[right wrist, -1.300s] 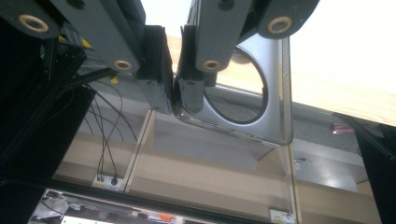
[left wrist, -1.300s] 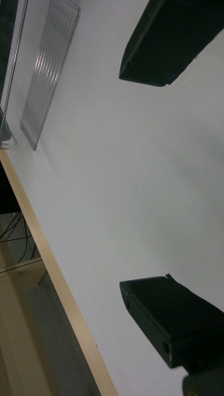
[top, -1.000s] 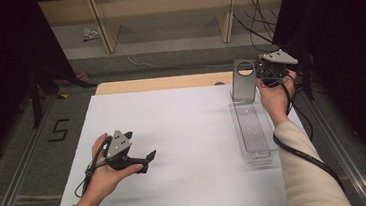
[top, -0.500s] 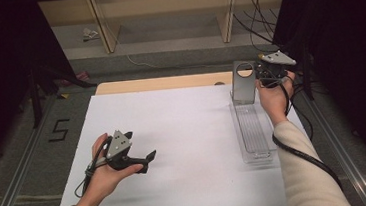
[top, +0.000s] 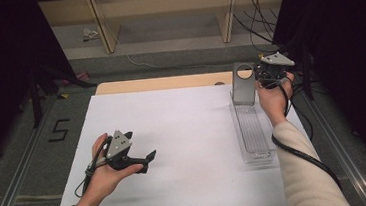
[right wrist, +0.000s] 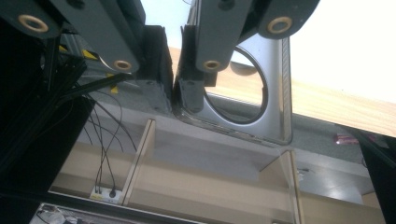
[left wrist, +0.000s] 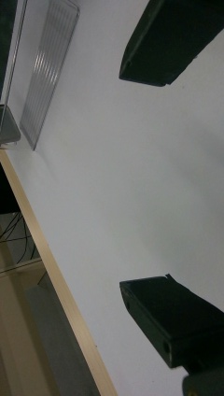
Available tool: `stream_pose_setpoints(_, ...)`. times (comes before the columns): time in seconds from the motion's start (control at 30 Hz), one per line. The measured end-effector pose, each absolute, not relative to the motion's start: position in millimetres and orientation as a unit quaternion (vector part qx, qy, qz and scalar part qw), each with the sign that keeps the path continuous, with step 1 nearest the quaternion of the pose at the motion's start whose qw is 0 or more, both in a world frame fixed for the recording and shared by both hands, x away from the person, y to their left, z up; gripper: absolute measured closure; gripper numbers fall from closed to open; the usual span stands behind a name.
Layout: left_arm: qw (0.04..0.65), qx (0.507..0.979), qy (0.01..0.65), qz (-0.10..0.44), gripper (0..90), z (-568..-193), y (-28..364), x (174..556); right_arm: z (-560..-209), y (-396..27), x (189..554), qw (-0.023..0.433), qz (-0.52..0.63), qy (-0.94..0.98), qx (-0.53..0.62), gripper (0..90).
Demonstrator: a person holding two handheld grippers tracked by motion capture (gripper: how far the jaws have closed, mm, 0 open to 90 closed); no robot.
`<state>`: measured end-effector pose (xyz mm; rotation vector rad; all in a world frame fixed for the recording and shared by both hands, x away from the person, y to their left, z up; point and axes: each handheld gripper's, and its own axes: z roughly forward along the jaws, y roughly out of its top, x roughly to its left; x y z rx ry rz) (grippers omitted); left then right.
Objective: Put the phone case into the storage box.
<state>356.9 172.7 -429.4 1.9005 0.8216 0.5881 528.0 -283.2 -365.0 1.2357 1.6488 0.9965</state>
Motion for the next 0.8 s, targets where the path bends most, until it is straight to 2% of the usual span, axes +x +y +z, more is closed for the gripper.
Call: stream_pose_setpoints(0.8, 0.475, 0.777, 0.335, 0.24, 1.1, -429.3, 172.8, 356.8, -374.0, -282.1, 531.1, 0.406, 0.385, 0.668, 0.491, 83.8)
